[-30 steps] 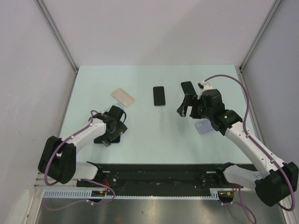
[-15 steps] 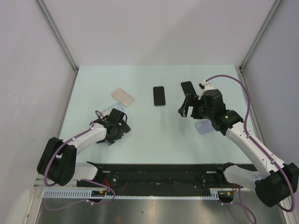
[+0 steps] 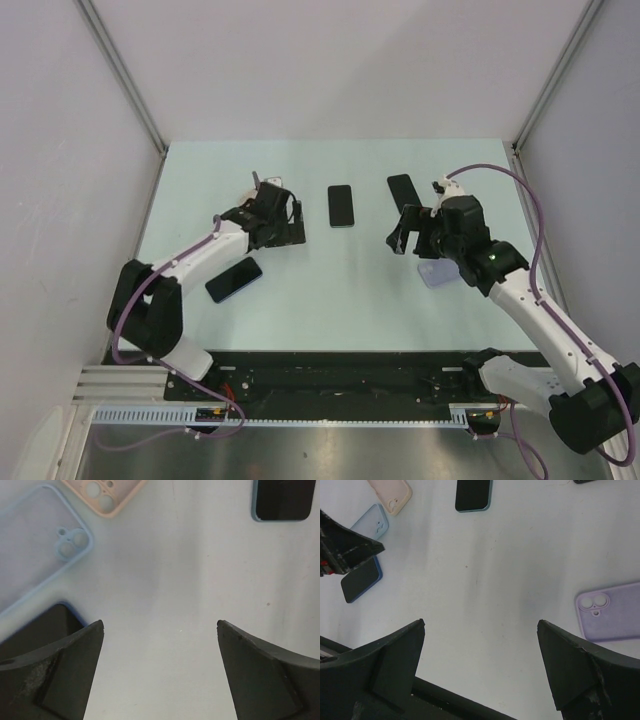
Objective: Put the phone into the phone case
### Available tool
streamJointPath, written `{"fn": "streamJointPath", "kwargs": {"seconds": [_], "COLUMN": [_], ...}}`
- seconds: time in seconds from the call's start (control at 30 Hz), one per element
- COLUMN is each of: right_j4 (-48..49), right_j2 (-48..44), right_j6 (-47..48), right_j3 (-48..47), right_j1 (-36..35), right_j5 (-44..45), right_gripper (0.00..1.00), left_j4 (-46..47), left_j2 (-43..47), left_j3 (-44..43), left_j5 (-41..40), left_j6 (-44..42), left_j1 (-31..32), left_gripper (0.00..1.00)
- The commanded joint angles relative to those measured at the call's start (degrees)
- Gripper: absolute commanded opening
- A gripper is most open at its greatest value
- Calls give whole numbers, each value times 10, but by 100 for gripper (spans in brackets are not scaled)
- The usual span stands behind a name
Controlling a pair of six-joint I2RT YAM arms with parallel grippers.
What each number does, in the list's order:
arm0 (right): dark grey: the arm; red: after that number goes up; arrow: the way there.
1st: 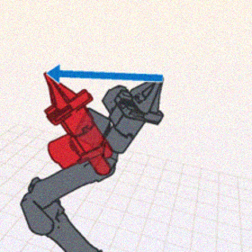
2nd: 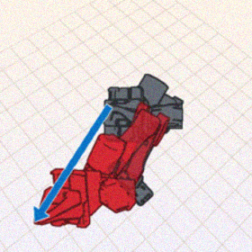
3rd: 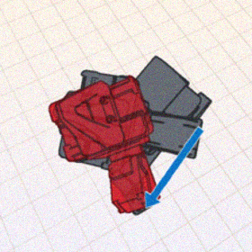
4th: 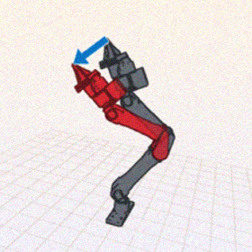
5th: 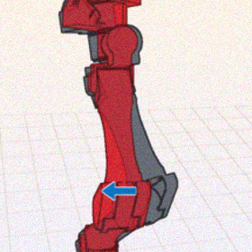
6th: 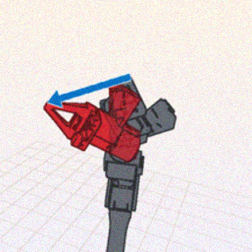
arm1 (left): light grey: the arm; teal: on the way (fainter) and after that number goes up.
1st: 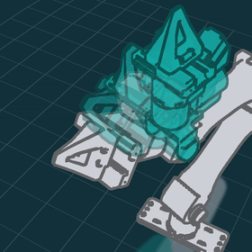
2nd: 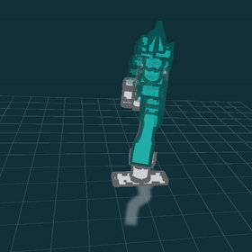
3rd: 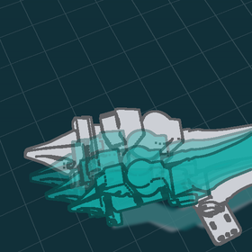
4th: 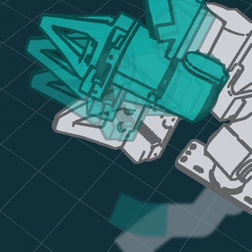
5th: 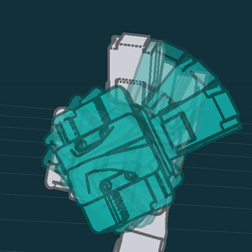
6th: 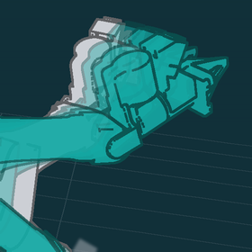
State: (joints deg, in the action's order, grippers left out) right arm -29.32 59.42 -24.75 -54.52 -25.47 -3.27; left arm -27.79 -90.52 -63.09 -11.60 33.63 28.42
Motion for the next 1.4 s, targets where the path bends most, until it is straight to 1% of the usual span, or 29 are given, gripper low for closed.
{"fn": "streamJointPath", "kwargs": {"seconds": [0.0,0.03,0.07,0.1,0.13,0.17,0.2,0.27,0.33,0.37,0.47,0.5,0.53,0.73,0.87,0.97,1.37], "right_j4": [-10,-9,-9,-7,-6,-4,-1,2,5,1,-2,-2,-2,1,-5,-8,-10], "right_j2": [-23,-26,-29,-29,-29,-27,-26,-15,-8,0,3,3,2,-1,-4,-7,-7], "right_j6": [8,8,8,6,4,2,0,-4,-3,-4,-4,-4,-4,-6,-4,-4,-2], "right_j3": [5,8,10,13,17,20,21,26,28,29,30,31,31,31,30,31,30], "right_j1": [3,2,2,2,2,2,2,1,-1,-1,-5,-5,-6,-6,-6,-5,-5], "right_j5": [15,15,14,12,9,5,2,-11,-19,-19,-19,-18,-18,-17,-7,1,5], "right_gripper": [100,100,100,100,100,100,100,100,100,100,100,100,100,100,100,100,100], "left_j4": [-65,-65,-59,-35,-15,-6,-2,-7,-9,-12,4,5,5,13,21,35,49], "left_j2": [80,89,99,118,126,132,135,131,129,131,137,135,133,73,47,43,-1], "left_j3": [3,14,43,60,78,109,118,119,118,118,118,116,112,114,125,140,134], "left_j5": [-72,-101,-134,-128,-94,-57,12,32,16,18,66,108,112,136,146,134,134], "left_j6": [-215,-235,-277,-304,-334,-410,-439,-475,-498,-535,-584,-588,-596,-634,-645,-650,-661], "left_j1": [-1,-2,-6,-10,-14,-17,-17,-17,-20,-28,-56,-65,-77,-79,-79,-79,-99], "left_gripper": [98,98,98,98,98,98,98,99,99,99,99,99,98,98,97,98,98]}}
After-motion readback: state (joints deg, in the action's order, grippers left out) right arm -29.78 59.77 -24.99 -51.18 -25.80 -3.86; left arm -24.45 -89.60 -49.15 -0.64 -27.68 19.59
